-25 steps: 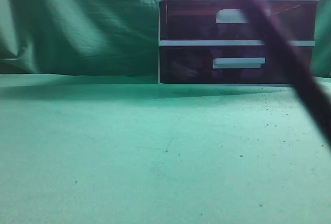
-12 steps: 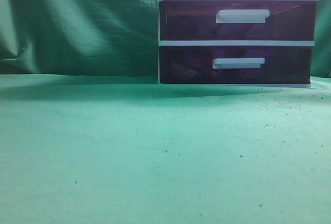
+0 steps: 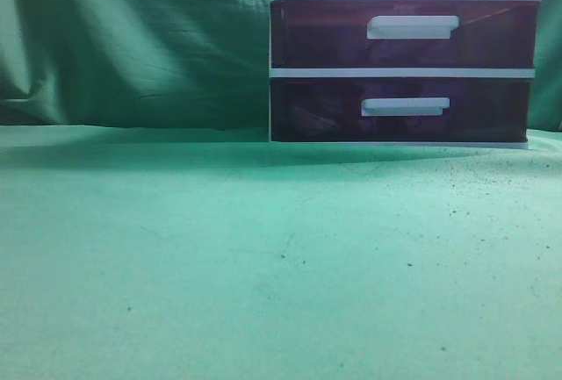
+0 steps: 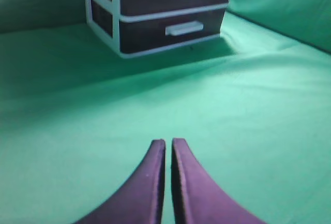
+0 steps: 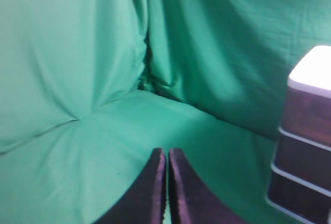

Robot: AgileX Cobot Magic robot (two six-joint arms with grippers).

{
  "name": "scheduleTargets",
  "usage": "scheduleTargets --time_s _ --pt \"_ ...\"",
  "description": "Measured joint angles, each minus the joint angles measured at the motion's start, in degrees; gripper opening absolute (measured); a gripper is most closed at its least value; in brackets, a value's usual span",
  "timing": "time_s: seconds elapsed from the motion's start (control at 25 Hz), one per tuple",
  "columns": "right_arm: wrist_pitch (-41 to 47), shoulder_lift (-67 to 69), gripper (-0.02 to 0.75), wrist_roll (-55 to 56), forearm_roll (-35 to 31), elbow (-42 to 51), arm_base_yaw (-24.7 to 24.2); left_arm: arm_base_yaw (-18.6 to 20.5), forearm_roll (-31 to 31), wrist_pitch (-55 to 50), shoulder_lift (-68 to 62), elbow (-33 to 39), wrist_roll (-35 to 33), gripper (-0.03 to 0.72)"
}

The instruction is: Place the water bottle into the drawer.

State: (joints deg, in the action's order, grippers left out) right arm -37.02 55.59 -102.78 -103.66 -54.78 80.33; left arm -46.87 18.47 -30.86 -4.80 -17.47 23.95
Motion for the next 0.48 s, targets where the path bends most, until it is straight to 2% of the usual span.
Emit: scheduleTargets --time_s 0.2,0.48 --pt "-0.08 0.08 0.0 2.14 0.0 0.0 3.6 0.0 0.0 0.26 0.0 2.88 0.0 0.0" --pt "-0.08 0.08 0.0 2.63 0.0 0.0 4.42 0.0 0.0 0.18 0.0 3.99 0.05 0.0"
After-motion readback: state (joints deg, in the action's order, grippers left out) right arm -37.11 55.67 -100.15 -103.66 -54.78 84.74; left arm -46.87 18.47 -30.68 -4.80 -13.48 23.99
